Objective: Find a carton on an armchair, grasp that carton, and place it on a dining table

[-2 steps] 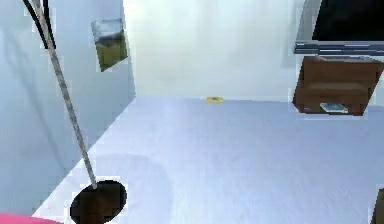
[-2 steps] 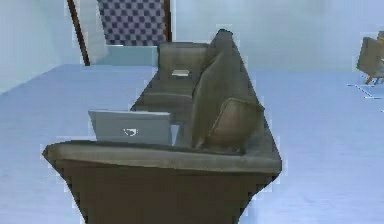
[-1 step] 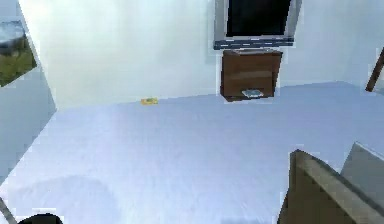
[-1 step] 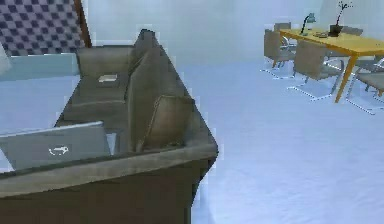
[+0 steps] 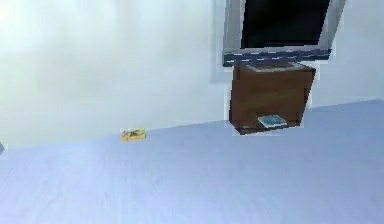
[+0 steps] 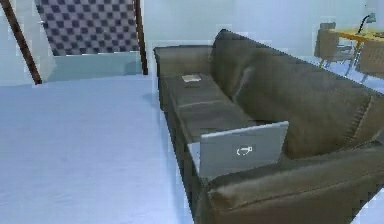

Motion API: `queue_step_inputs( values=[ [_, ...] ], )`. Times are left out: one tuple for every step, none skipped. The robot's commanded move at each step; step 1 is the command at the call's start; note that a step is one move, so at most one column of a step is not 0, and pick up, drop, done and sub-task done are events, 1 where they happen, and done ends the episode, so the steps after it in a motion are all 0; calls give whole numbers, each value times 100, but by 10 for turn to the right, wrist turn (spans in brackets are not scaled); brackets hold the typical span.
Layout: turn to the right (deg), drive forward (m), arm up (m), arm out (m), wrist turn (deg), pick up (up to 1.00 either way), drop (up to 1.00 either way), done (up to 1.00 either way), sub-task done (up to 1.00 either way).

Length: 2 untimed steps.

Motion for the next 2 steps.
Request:
queue_step_inputs(
  values=[
    [150, 0, 0, 0, 0, 0, 0, 0, 0],
    [0, 5, 0, 0, 0, 0, 0, 0, 0]
  ],
)
